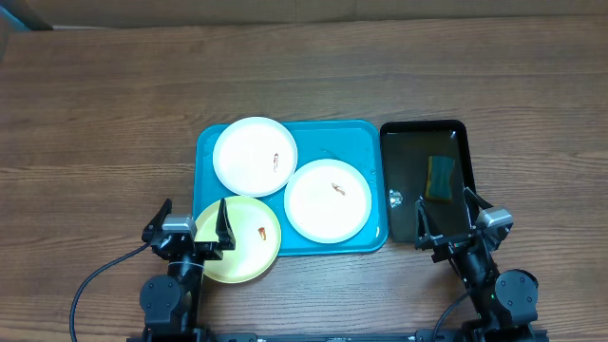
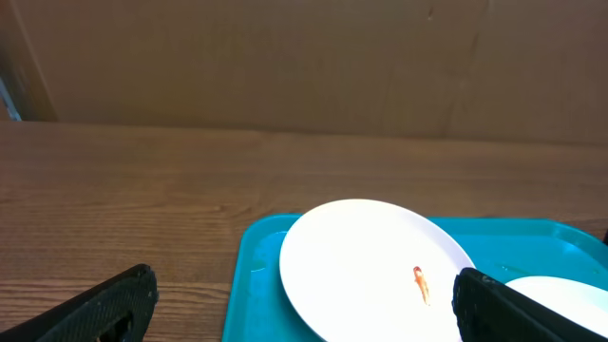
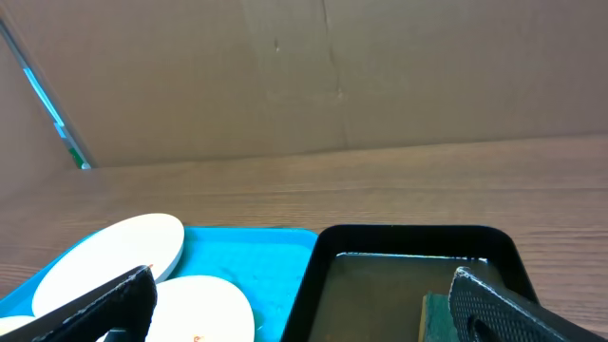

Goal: Clean dirty plates on tray and stack at the side

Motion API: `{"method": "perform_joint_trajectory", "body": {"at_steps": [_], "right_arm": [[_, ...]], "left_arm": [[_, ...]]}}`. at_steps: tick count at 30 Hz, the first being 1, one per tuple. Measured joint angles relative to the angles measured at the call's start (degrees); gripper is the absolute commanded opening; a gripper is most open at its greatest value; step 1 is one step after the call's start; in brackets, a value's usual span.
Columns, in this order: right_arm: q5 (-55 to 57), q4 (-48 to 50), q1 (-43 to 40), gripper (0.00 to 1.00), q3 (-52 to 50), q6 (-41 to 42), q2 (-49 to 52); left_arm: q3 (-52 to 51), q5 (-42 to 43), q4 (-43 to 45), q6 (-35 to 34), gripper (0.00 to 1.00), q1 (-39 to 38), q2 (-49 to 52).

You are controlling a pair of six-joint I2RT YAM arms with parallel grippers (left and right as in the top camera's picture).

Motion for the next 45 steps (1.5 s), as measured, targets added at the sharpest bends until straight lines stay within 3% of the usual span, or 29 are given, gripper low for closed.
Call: {"method": "perform_joint_trajectory", "body": {"at_steps": [9,15,22,27,30,31,34,37,40,45], "right_arm": [[0.0,0.0,0.0,1.0,0.0,0.0,0.0],[0.0,0.0,0.0,1.0,0.0,0.0,0.0],[0.0,0.0,0.0,1.0,0.0,0.0,0.0],[0.0,0.0,0.0,1.0,0.0,0.0,0.0],[0.0,0.0,0.0,1.0,0.0,0.0,0.0],[0.0,-0.1,0.0,1.0,0.0,0.0,0.0],[0.0,0.0,0.0,1.0,0.0,0.0,0.0],[0.0,0.0,0.0,1.0,0.0,0.0,0.0],[0.0,0.0,0.0,1.0,0.0,0.0,0.0],[0.0,0.0,0.0,1.0,0.0,0.0,0.0]], "left_arm": [[0.0,0.5,0.1,-0.1,1.0,0.0,0.0],[0.2,8.2,0.3,-2.4,1.0,0.0,0.0],[13.4,12.9,-12.1,-7.7,1.0,0.0,4.3],[37.5,14.7,-25.4,-8.1,1.0,0.0,18.8],[54.2,16.7,-40.9,-6.3,1.0,-0.1,31.8],[62.0,17.3,-50.8,-5.0,1.0,-0.6,38.5],[78.0,18.0,-68.7,-2.8,1.0,-3.5,54.2],[90.1,18.8,-81.1,-1.5,1.0,-6.9,68.6],[96.0,19.8,-85.6,-1.2,1.0,-10.3,79.7],[96.7,20.0,-86.0,-1.1,1.0,-14.8,91.6]]}}
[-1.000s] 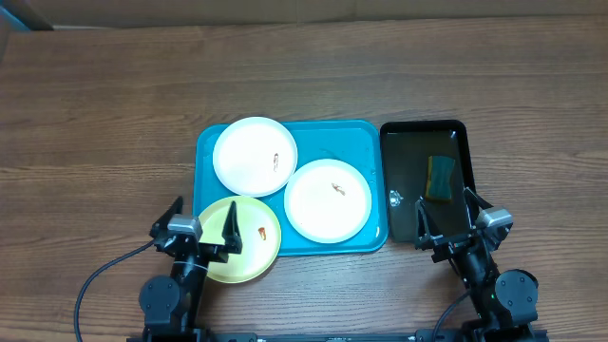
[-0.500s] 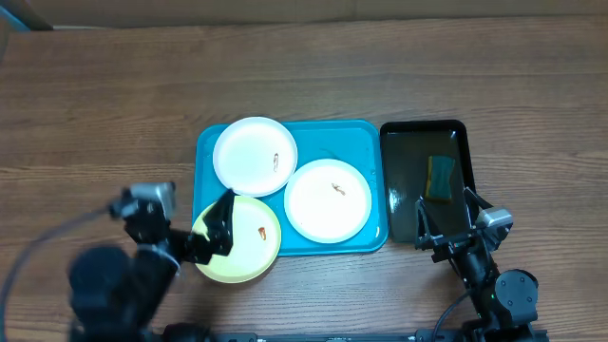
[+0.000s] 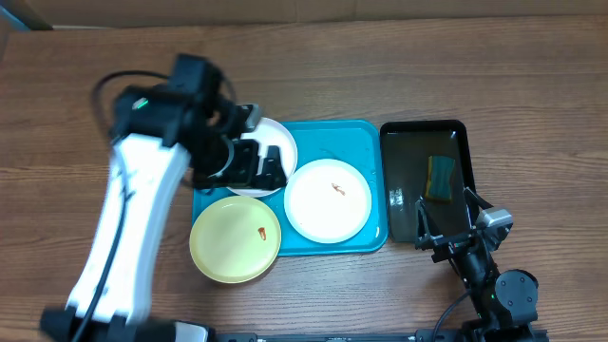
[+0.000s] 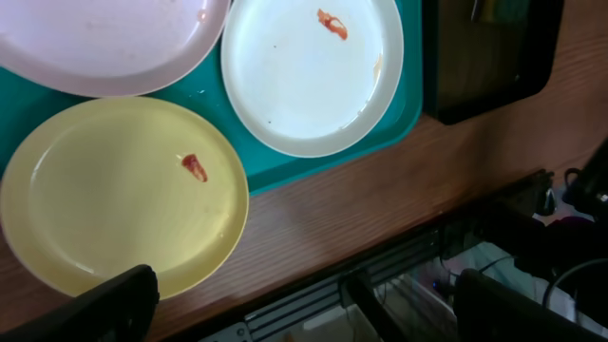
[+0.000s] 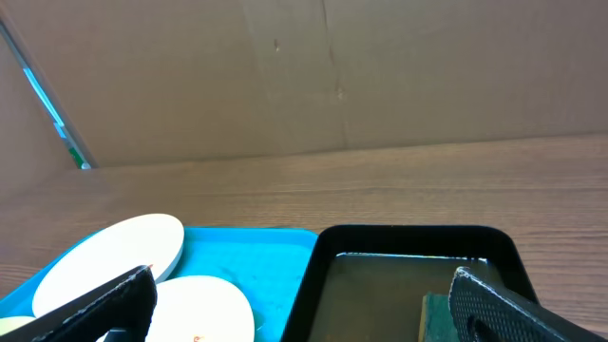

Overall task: Clean dirty plates on tray and stack at the side
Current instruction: 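Move the left gripper to the rim of the upper white plate and grasp it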

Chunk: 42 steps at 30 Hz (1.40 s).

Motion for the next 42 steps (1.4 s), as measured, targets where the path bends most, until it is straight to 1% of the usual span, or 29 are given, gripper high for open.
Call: {"method": "perform_joint_trajectory", "body": {"at_steps": [1,2,3,4,5,6,7,8,9,13,16,20,22,24,25,27,28,29,32,34,38,42], "right_arm": [[0.0,0.0,0.0,1.0,0.0,0.0,0.0],[0.0,0.0,0.0,1.0,0.0,0.0,0.0],[0.0,0.0,0.0,1.0,0.0,0.0,0.0],[0.0,0.0,0.0,1.0,0.0,0.0,0.0],[0.0,0.0,0.0,1.0,0.0,0.0,0.0],[0.0,0.0,0.0,1.0,0.0,0.0,0.0],[0.0,0.0,0.0,1.0,0.0,0.0,0.0],[0.0,0.0,0.0,1.0,0.0,0.0,0.0],[0.0,0.0,0.0,1.0,0.0,0.0,0.0],[0.0,0.0,0.0,1.0,0.0,0.0,0.0],[0.0,0.0,0.0,1.0,0.0,0.0,0.0],[0.0,0.0,0.0,1.0,0.0,0.0,0.0],[0.0,0.0,0.0,1.0,0.0,0.0,0.0],[0.0,0.0,0.0,1.0,0.0,0.0,0.0],[0.0,0.0,0.0,1.0,0.0,0.0,0.0],[0.0,0.0,0.0,1.0,0.0,0.0,0.0],[0.0,0.0,0.0,1.0,0.0,0.0,0.0],[0.0,0.0,0.0,1.0,0.0,0.0,0.0],[0.0,0.0,0.0,1.0,0.0,0.0,0.0],[0.0,0.0,0.0,1.0,0.0,0.0,0.0],[0.0,0.0,0.0,1.0,0.0,0.0,0.0],[0.0,0.0,0.0,1.0,0.0,0.0,0.0]], "left_arm": [[0.0,0.0,0.7,0.0,0.93,-0.8,1.5],[-0.1,0.0,2.2,0.0,0.82,-2.0,3.1],[-0.5,0.0,3.7,-0.3,0.74,-2.9,4.0],[-1.1,-0.2,5.5,-0.5,0.68,-3.9,4.5],[-1.9,-0.6,7.2,-0.9,0.58,-4.8,4.8],[-3.3,-1.2,9.0,-1.6,0.32,-5.9,4.8],[-4.3,-1.9,10.2,-2.6,0.08,-6.7,4.8],[-6.1,-3.4,12.4,-3.8,0.04,-7.5,4.8],[-6.7,-3.8,12.9,-4.3,0.04,-8.0,4.8],[-12.8,-7.0,19.7,-7.8,0.04,-9.3,4.8],[-18.4,-8.3,25.6,-9.1,0.08,-9.3,4.8],[-24.3,-9.1,32.9,-9.8,0.08,-9.3,4.9],[-26.6,-9.5,35.4,-9.8,0.1,-9.3,4.9],[-28.2,-9.7,36.7,-10.0,0.09,-9.3,4.9],[-28.8,-9.8,36.9,-10.0,0.09,-9.3,4.9],[-29.7,-10.3,37.1,-10.1,0.15,-9.3,4.9],[-29.9,-10.6,37.1,-10.2,0.22,-9.3,4.9],[-30.1,-11.1,37.3,-10.3,0.23,-9.3,4.9],[-30.3,-12.3,38.6,-10.9,0.22,-9.3,4.9],[-30.5,-12.8,39.4,-11.7,0.17,-9.3,4.9],[-33.2,-13.5,43.3,-14.2,0.17,-9.3,4.9],[-36.8,-13.6,47.3,-15.3,0.17,-9.3,4.8]]}}
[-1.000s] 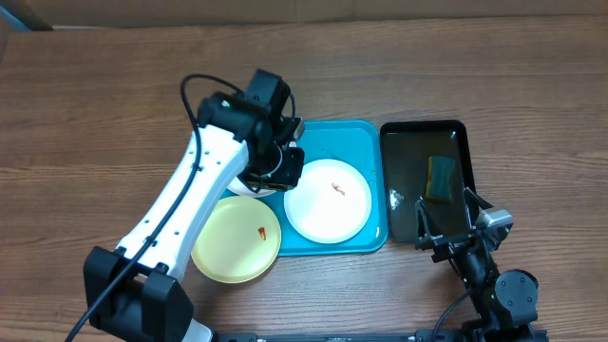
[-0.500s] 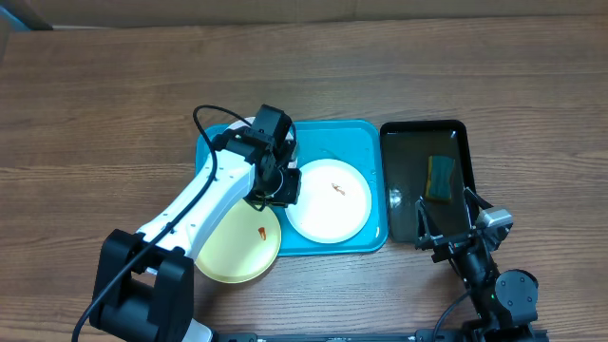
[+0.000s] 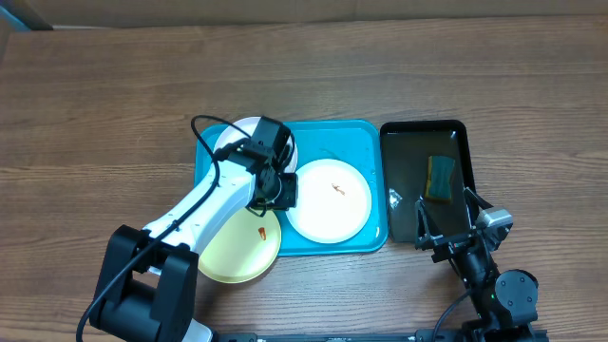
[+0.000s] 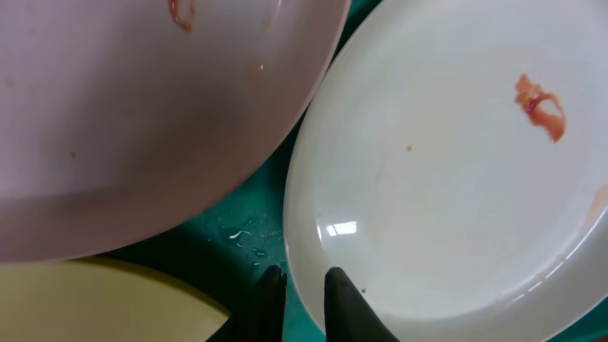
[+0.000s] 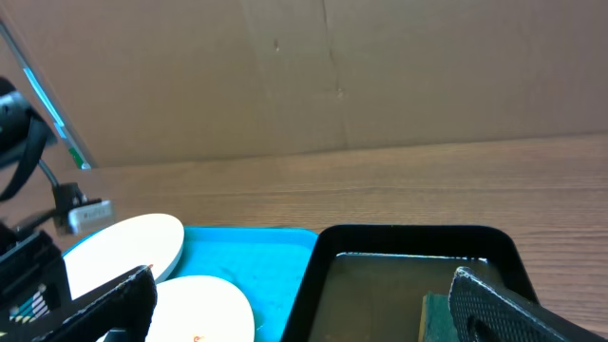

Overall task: Clean dirty plates on tray and stack at the side
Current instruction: 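Move the left gripper to the rim of the upper white plate and grasp it, then reach the right gripper into the black tray toward the sponge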

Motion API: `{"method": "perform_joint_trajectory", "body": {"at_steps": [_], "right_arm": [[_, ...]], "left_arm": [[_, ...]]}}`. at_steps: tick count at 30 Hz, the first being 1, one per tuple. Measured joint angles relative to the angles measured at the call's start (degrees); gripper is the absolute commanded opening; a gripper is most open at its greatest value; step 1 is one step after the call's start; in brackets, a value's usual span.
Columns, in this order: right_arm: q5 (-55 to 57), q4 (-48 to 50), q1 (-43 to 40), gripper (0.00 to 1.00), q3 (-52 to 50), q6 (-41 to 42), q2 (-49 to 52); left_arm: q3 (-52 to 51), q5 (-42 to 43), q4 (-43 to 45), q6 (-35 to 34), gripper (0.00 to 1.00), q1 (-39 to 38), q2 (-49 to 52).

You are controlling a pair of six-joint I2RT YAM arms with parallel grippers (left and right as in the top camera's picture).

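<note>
Three dirty plates lie on the blue tray [image 3: 366,142]. The middle white plate [image 3: 332,204] carries a red smear [image 4: 540,104]. A second white plate [image 3: 237,152] lies at the back left, partly under my left arm. A yellow plate [image 3: 233,252] overhangs the tray's front left corner. My left gripper [image 3: 282,193] is down at the middle plate's left rim; in the left wrist view its fingers [image 4: 347,304] stand nearly together astride that rim [image 4: 302,275]. My right gripper [image 3: 448,228] rests open at the table's front.
A black tray [image 3: 404,133] holding water and a green sponge [image 3: 440,178] stands right of the blue tray; the sponge [image 5: 435,318] also shows low in the right wrist view. Bare wooden table [image 3: 95,114] surrounds both trays. A cardboard wall [image 5: 332,66] stands behind.
My left gripper was wide open, high over the back white plate; now it is low on the tray with its fingers closed onto the middle white plate's left rim. The right arm has not moved.
Both grippers first rested open at the table's front edge. Then my left arm was raised over the tray's left side, gripper open above the plates. Now it is down at the middle white plate, pinching its rim. All three plates lie where they were.
</note>
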Motion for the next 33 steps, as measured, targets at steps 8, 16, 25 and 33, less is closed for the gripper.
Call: {"method": "perform_joint_trajectory", "body": {"at_steps": [8,16,25,33], "right_arm": [[0.0,0.0,0.0,1.0,0.0,0.0,0.0],[0.0,0.0,0.0,1.0,0.0,0.0,0.0],[-0.2,0.3,0.0,1.0,0.0,0.0,0.0],[-4.3,-3.8,0.0,1.0,4.2,0.0,0.2]], "left_arm": [[-1.5,0.0,1.7,-0.5,0.18,0.0,0.0],[-3.0,0.0,5.4,-1.7,0.23,0.0,0.0],[-3.4,0.0,5.5,-2.2,0.22,0.0,0.0],[-3.5,-1.3,6.0,-2.4,0.23,-0.9,0.0]]}}
